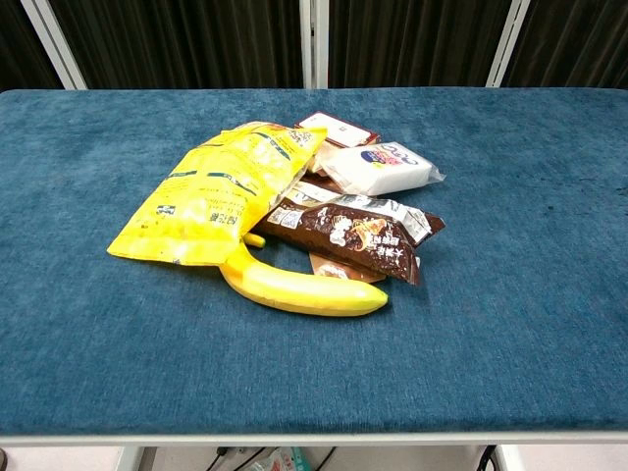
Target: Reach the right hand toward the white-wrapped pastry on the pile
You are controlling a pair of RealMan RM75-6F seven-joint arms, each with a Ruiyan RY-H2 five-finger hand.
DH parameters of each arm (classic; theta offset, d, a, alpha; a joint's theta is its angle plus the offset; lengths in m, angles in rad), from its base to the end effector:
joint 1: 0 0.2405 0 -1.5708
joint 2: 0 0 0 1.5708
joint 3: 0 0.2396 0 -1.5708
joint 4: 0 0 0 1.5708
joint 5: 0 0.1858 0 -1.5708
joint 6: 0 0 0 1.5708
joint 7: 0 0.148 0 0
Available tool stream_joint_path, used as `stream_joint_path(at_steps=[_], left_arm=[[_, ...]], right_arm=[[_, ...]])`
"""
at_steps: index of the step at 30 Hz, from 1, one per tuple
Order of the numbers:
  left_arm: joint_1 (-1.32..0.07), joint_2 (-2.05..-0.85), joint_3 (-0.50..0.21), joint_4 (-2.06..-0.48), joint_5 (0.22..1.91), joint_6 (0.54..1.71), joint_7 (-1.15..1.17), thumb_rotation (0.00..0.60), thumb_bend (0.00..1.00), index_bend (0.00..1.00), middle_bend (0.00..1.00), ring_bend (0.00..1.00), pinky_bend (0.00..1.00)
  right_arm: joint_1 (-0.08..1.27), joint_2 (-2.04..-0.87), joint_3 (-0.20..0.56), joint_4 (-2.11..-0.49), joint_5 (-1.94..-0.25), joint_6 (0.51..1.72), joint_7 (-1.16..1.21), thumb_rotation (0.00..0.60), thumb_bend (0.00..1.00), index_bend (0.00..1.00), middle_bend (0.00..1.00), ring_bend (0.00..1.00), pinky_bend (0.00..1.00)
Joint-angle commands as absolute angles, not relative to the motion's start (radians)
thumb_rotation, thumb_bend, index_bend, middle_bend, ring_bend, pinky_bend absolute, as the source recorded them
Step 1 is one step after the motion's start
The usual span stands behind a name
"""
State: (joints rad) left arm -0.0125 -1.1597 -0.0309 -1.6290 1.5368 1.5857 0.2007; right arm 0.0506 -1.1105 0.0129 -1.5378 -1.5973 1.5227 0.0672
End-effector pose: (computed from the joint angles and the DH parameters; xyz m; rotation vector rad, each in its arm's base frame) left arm -0.2840 0.1571 0.1700 -1.3723 -0.7674 -0.8073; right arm -0.2937 -0.1653 0.1769 1.4506 -0.8766 0.9170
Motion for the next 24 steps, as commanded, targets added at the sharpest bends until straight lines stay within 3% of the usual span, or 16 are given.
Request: stream_joint_path(at_steps=[1, 11, 17, 24], left_arm=[[-0.012, -1.16, -0.031, -1.629, 1.538, 1.586, 0.2, 0.434, 0.07, 0.11, 0.09, 0.11, 0.21], [-0.017, -1.158, -0.03, -1.636, 1.547, 1.584, 0.195, 0.435, 0.07, 0.11, 0.09, 0.11, 0.21], [-0.015, -1.155, -0.026, -1.641, 1.561, 1.592, 0.2, 0.431, 0.07, 0.11, 0.09, 0.11, 0.21], [-0.018, -1.166, -0.024, -1.63, 1.558, 1.583, 0.196, 0.433, 0.07, 0.11, 0.09, 0.11, 0.21]], right_arm=[[0.053, -1.114, 0.012, -1.534, -1.598, 1.518, 0.066, 0.6, 0.0, 0.0, 0.0, 0.0, 0.0], [0.111, -1.099, 0.028, -1.573, -1.595, 1.437, 0.055, 0.6, 0.0, 0.0, 0.0, 0.0, 0.0], [0.249, -1.093, 0.107, -1.63, -1.535, 1.273, -0.028, 0.6, 0.0, 0.0, 0.0, 0.0, 0.0], [0.482, -1.18, 0.239, -1.633, -1.333, 1.001, -0.172, 0.6, 0.02, 0.0, 0.0, 0.0, 0.0]])
